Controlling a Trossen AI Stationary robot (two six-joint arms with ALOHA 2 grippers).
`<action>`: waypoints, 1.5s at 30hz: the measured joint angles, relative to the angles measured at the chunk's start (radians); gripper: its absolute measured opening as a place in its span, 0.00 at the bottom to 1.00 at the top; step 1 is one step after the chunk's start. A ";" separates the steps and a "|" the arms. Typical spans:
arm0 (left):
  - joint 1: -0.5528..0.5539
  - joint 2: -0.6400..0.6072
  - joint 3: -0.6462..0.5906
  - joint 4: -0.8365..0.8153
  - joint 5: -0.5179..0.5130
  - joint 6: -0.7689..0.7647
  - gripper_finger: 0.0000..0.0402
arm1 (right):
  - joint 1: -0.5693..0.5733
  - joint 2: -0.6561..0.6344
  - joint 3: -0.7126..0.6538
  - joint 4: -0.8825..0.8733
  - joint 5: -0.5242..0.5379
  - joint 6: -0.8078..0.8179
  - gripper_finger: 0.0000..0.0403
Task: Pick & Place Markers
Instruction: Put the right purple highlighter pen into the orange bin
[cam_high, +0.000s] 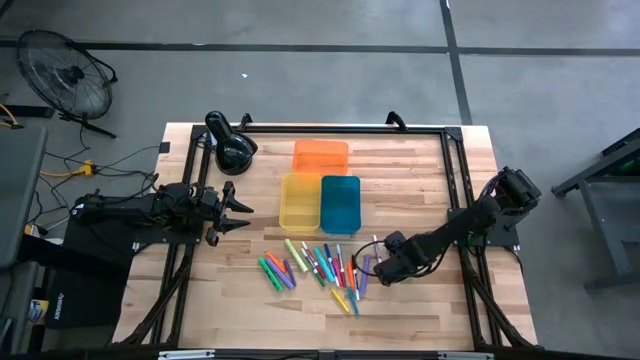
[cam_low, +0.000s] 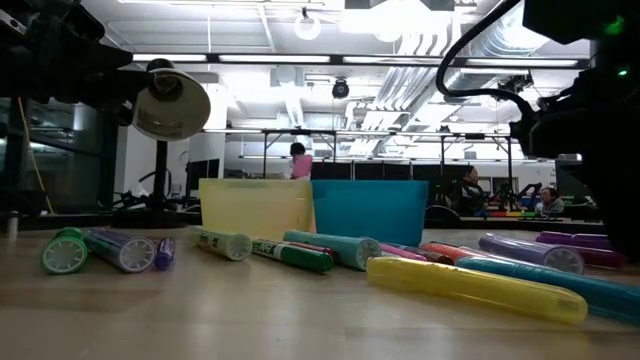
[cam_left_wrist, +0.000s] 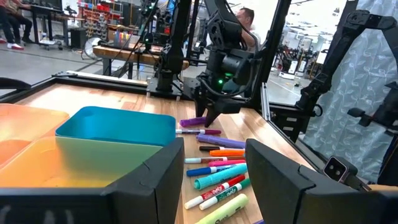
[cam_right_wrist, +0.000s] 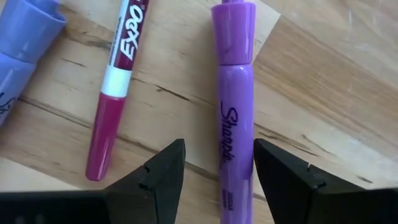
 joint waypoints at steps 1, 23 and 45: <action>0.000 0.000 0.000 0.000 0.000 0.000 0.42 | -0.001 0.000 -0.005 0.001 -0.003 -0.013 0.45; 0.000 0.000 0.000 0.000 0.000 0.000 0.42 | -0.033 0.000 -0.033 -0.020 -0.040 -0.188 0.15; 0.000 0.000 0.000 0.000 0.000 0.000 0.42 | -0.020 -0.130 -0.039 -0.026 0.179 -0.230 0.14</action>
